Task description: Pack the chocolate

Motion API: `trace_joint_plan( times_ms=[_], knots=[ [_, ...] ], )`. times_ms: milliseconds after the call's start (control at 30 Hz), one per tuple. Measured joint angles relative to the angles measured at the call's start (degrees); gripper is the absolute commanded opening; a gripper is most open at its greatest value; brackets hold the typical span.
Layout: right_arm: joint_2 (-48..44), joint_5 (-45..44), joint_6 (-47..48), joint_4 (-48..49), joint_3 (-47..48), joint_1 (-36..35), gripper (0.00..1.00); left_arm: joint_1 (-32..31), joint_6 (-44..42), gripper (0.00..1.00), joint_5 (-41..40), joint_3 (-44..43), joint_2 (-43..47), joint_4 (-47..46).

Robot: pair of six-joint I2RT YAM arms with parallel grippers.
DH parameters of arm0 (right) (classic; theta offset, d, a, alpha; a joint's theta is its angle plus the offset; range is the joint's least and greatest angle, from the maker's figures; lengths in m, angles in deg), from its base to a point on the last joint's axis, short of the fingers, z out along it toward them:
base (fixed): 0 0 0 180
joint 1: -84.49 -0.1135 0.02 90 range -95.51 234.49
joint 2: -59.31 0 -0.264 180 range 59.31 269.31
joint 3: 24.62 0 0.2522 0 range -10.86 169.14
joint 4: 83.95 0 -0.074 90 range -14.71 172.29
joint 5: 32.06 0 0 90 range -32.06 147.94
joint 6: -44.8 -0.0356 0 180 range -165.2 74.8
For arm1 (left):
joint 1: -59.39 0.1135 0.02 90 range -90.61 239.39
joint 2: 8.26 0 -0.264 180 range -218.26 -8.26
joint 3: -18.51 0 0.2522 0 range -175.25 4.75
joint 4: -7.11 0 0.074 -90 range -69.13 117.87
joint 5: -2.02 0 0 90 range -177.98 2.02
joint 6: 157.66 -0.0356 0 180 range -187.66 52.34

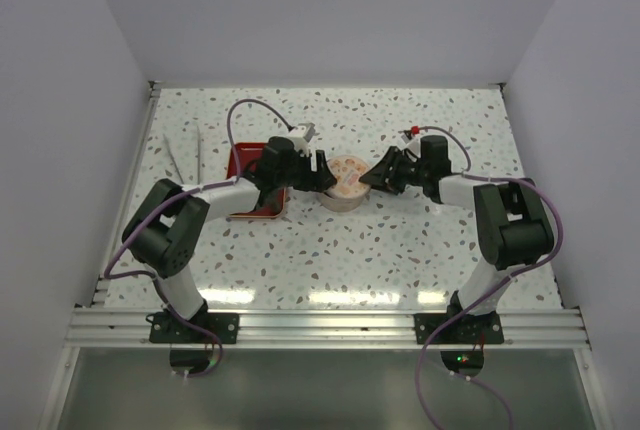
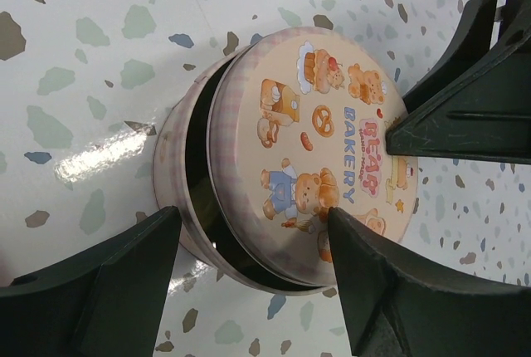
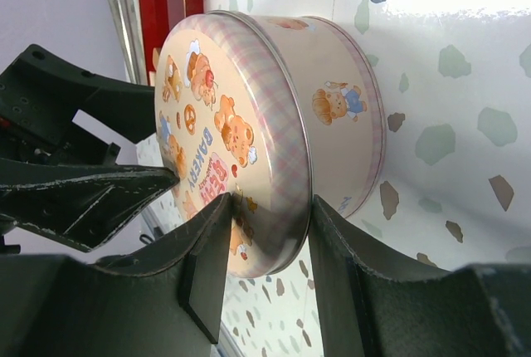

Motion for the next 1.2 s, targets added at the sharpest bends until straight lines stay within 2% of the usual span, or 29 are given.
trace_joint_plan(
  times_ms=[700, 833, 1200],
  knots=[
    [0.00, -2.67, 1.05, -5.29, 3.89, -1.03, 0.44, 0.76, 0.13, 0.77, 1.70, 1.05, 0.00, -2.21],
    [0.02, -3.56, 1.16, -5.44, 4.28, -1.22, 0.44, 0.98, 0.68, 0.81, 2.34, 1.46, 0.00, -3.19],
    [0.74, -3.69, 1.49, -5.84, 4.50, -1.27, 0.44, 1.36, 2.10, 0.83, 3.28, 2.25, 0.00, -5.25]
  ],
)
